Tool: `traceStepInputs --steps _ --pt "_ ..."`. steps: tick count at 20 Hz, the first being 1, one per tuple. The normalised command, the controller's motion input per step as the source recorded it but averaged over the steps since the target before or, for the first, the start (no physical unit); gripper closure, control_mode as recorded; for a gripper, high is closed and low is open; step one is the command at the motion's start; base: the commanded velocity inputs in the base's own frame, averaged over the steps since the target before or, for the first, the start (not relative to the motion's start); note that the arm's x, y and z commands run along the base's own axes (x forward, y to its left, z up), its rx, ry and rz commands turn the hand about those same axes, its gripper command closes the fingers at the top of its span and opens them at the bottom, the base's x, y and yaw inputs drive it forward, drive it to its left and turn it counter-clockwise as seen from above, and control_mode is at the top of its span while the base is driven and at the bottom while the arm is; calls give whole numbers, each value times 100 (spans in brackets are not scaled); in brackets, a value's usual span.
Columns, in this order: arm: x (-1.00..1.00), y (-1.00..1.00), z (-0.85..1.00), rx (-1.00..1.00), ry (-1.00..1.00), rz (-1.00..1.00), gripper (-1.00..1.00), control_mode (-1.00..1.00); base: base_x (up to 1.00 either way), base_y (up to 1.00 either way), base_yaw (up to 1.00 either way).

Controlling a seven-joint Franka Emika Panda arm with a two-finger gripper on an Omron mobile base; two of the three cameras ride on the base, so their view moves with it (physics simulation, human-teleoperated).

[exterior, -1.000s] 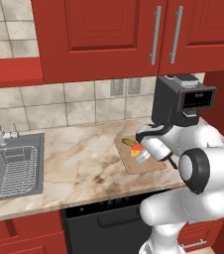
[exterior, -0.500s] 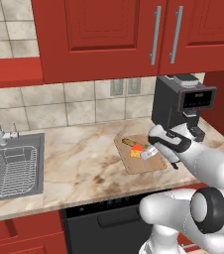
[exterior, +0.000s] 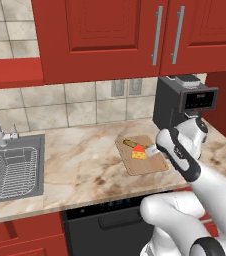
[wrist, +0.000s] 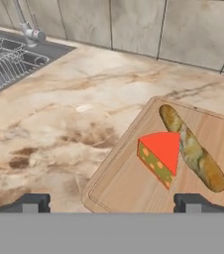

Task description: Retrieve the sausage and cheese from the fridge and place them on the cutting board on the counter.

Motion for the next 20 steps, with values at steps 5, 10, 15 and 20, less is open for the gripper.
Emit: traceStepInputs --steps 5,10,15,20 --pt "-57 6 38 0 0 -11 -100 -100 0 0 0" --pt "-53 8 38 0 0 -12 -100 -100 0 0 0" --pt "-45 7 48 0 0 -5 -100 -100 0 0 0" --pt "-41 3 46 0 3 -5 -100 -100 0 0 0"
